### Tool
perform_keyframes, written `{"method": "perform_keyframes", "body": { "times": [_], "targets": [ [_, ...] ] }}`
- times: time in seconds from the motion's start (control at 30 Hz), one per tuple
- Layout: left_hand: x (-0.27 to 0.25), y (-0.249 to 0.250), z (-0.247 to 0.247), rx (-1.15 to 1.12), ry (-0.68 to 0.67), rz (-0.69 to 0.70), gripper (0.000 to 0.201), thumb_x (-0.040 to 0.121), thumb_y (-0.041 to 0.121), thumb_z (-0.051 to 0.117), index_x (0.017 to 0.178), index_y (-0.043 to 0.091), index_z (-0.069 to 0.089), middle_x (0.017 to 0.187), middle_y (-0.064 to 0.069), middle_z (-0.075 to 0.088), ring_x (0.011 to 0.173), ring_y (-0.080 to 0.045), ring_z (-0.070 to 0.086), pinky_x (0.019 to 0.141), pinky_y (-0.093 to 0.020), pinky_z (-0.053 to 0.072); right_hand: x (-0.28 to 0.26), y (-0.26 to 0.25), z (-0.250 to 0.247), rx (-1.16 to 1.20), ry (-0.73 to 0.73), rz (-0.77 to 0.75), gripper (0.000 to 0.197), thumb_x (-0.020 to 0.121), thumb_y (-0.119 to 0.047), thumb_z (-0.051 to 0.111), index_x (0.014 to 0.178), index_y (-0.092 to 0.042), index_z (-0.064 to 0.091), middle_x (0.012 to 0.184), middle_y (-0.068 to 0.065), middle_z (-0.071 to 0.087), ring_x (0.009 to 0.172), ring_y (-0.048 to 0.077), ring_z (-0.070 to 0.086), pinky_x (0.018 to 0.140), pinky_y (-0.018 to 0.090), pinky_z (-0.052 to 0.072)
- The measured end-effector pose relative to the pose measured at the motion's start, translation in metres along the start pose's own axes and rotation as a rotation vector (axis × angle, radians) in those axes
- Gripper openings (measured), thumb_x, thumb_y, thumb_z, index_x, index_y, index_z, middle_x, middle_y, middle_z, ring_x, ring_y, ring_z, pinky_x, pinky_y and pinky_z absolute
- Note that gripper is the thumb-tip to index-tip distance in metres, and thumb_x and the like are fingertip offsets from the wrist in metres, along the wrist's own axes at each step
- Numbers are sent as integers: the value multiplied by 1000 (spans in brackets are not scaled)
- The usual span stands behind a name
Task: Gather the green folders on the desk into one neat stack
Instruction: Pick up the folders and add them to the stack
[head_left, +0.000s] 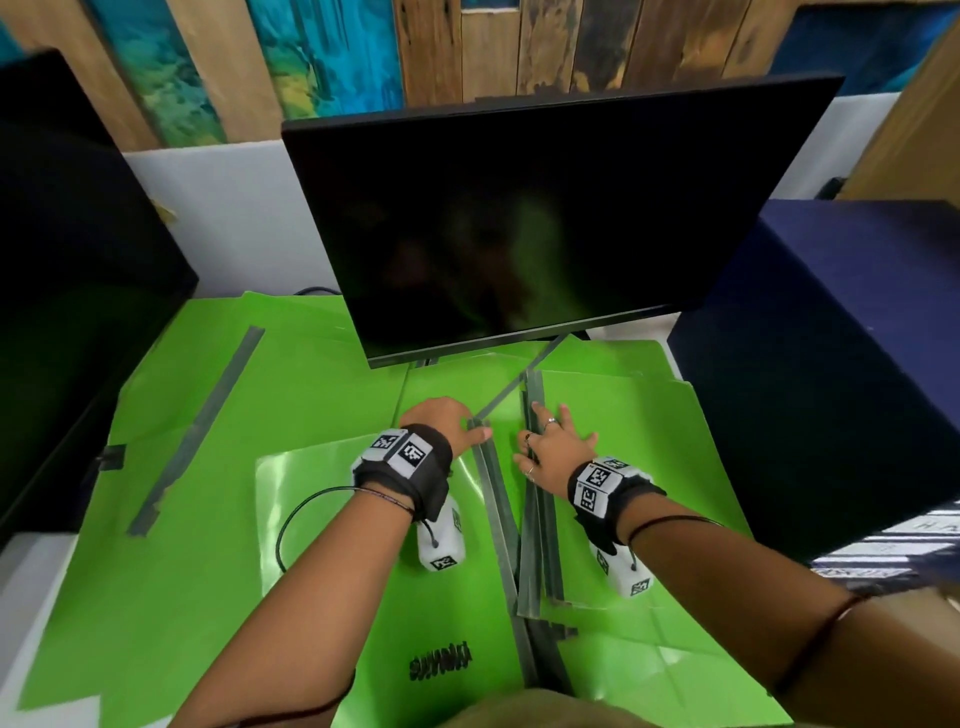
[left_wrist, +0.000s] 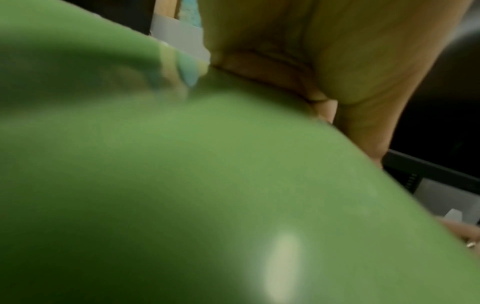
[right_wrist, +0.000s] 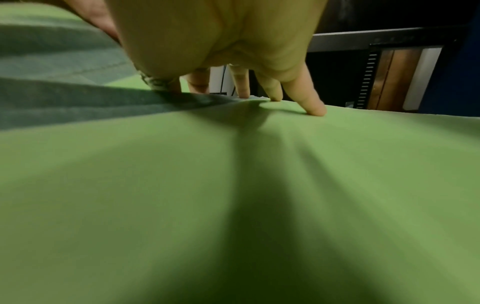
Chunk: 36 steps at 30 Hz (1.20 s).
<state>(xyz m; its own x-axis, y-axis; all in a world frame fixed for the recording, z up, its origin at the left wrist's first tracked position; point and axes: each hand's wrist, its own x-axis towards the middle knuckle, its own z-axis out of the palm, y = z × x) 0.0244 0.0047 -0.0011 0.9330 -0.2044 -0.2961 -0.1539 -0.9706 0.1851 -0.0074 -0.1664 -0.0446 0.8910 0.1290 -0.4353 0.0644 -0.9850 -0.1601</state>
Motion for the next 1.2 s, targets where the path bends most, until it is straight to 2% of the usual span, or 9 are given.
{"method": "perform_keyframes", "body": {
  "times": [0.27, 0.37, 0.53, 0.63, 0.77, 0.87, 0.97, 1.07, 1.2],
  "targets": [
    [-38, -20, -33, -37, 236, 45, 39, 90, 50, 47, 108, 20, 64, 116, -7, 65, 108, -25, 59, 78, -28, 43, 5, -4, 3, 57, 52, 26, 12, 91, -29, 47, 96, -20, 53, 159, 0, 1, 144, 37, -8, 103, 74, 15],
    [-44, -12, -50, -100, 337, 144, 36, 91, 46, 48, 105, 16, 64, 114, -6, 65, 110, -25, 58, 92, -34, 41, 6, -3, 1, 84, 48, 7, 5, 92, -29, 46, 90, -24, 46, 159, -1, -1, 144, 37, -8, 102, 75, 15],
    [-59, -10, -106, -481, 533, 398, 52, 78, 48, 45, 93, 3, 64, 98, -9, 62, 98, -24, 58, 89, -29, 42, 10, 5, 12, 63, 56, 27, 46, 96, -35, 36, 140, -24, 34, 158, -5, -9, 145, 32, -10, 104, 73, 13],
    [-65, -7, -135, -598, 585, 503, 38, 80, 35, 52, 93, 2, 64, 123, -5, 60, 112, -10, 52, 96, -11, 32, 10, 3, 8, 215, 84, 47, 50, 97, -43, 31, 145, -27, 27, 158, -9, -4, 146, 28, -9, 106, 71, 7],
    [-58, -9, -147, -726, 684, 507, 33, 82, 29, 52, 100, 4, 64, 127, 4, 53, 118, -5, 47, 96, 3, 26, -4, -11, -24, 854, 127, -3, 52, 94, -51, 35, 139, -25, 38, 155, 5, 23, 145, 27, 11, 117, 53, 7],
    [-49, -11, -144, -836, 695, 462, 42, 84, 25, 48, 118, 3, 61, 114, 4, 59, 110, -7, 52, 98, -12, 36, -31, -26, -55, 1172, 231, -145, 37, 96, -34, 44, 127, -15, 51, 135, 6, 49, 125, 21, 45, 113, 42, 27],
    [-40, -12, -137, -835, 745, 367, 40, 83, 36, 47, 98, 3, 63, 82, 3, 59, 83, -13, 54, 83, -28, 41, -53, -32, -79, 1262, 238, -230, 28, 99, -19, 37, 111, -10, 60, 87, -9, 61, 78, 5, 56, 86, 27, 43],
    [-31, -16, -131, -699, 842, 240, 45, 80, 46, 45, 91, 5, 61, 85, -16, 64, 86, -31, 58, 80, -41, 46, -68, -31, -95, 1264, 164, -306, 40, 98, -39, 28, 74, -25, 57, 52, -17, 60, 51, -7, 55, 66, 24, 39],
    [-25, -29, -125, -537, 886, 41, 36, 92, 36, 52, 100, 1, 59, 92, -27, 64, 89, -38, 59, 75, -41, 44, -87, -19, -110, 1110, -105, -375, 74, 54, -90, 35, 86, -27, 57, 64, -18, 64, 60, -9, 59, 65, 15, 44]
  ]
}}
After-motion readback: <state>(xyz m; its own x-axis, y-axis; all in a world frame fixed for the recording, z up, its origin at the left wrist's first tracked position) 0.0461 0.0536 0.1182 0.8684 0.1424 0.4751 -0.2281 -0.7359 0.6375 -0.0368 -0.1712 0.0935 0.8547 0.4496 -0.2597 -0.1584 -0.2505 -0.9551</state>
